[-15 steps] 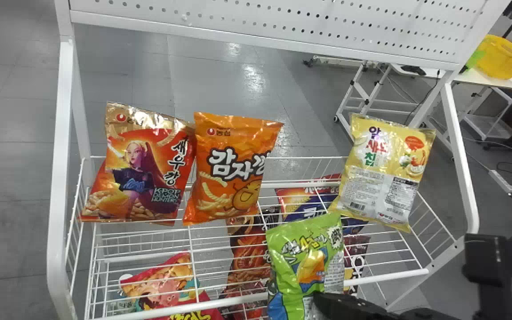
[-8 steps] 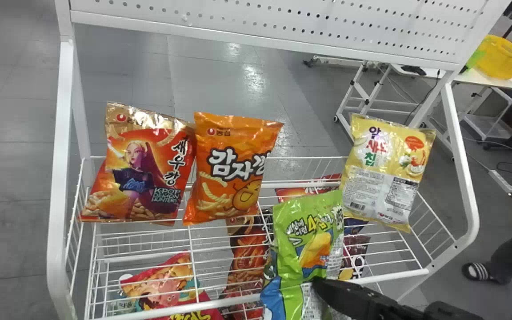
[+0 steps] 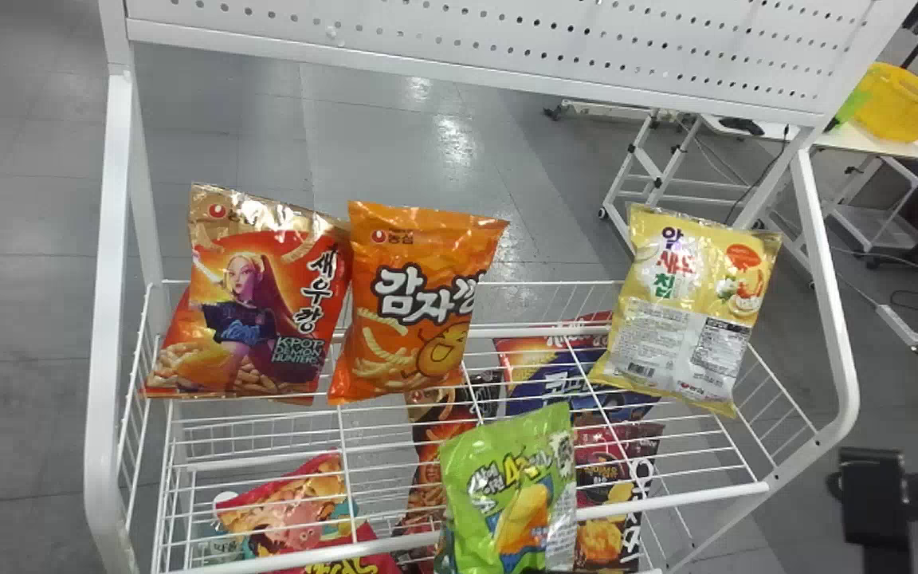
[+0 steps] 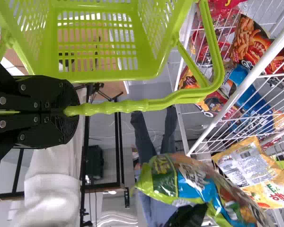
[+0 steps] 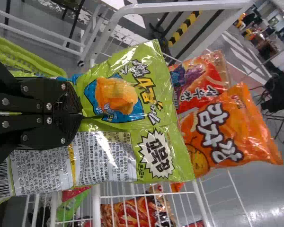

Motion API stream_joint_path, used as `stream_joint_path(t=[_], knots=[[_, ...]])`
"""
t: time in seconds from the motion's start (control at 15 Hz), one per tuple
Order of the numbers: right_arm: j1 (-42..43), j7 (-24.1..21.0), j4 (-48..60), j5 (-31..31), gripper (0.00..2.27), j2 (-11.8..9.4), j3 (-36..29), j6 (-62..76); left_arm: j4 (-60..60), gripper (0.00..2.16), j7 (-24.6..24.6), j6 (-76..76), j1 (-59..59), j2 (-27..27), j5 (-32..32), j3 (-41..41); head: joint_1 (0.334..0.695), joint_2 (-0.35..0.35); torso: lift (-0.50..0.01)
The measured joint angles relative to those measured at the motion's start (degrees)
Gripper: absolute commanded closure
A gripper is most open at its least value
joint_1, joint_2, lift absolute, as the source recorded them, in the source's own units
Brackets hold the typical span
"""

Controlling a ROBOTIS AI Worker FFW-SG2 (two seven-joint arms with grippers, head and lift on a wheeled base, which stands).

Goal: Hold basket handle with left hand then pick Gkobukchip with right hand and place into basket

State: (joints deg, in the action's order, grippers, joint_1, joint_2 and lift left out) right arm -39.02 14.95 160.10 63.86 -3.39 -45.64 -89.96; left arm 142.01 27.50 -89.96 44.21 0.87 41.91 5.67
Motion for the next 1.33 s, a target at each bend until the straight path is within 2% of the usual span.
stream_joint_path(t=[0.2,0.6,0.93,1.13,1.33], knots=[[-2.58,-1.57,-2.05,-4.18,2.24,-2.85,7.37,0.00,0.27,1.64,0.10,0.00,0.12,0.01,0.00,0.43,0.695,-0.350,-0.032],[-5.45,-4.99,-4.37,-8.18,2.24,-6.83,15.77,0.00,0.82,1.64,0.19,0.00,0.14,0.01,0.08,0.93,0.695,-0.350,-0.032],[-6.24,-7.20,-8.91,-16.49,2.24,-10.23,30.22,0.00,0.98,1.64,0.17,0.00,0.01,-0.02,0.10,0.95,0.695,-0.350,-0.032],[-4.97,-7.69,-11.54,-19.29,2.24,-11.26,36.34,0.00,0.95,1.64,0.30,0.00,0.00,0.00,0.10,1.01,0.695,-0.350,-0.032],[-3.08,-7.66,-14.46,-20.91,2.24,-11.38,40.52,0.00,0.90,1.64,0.45,0.00,0.00,0.01,0.10,1.01,0.695,-0.350,-0.032]])
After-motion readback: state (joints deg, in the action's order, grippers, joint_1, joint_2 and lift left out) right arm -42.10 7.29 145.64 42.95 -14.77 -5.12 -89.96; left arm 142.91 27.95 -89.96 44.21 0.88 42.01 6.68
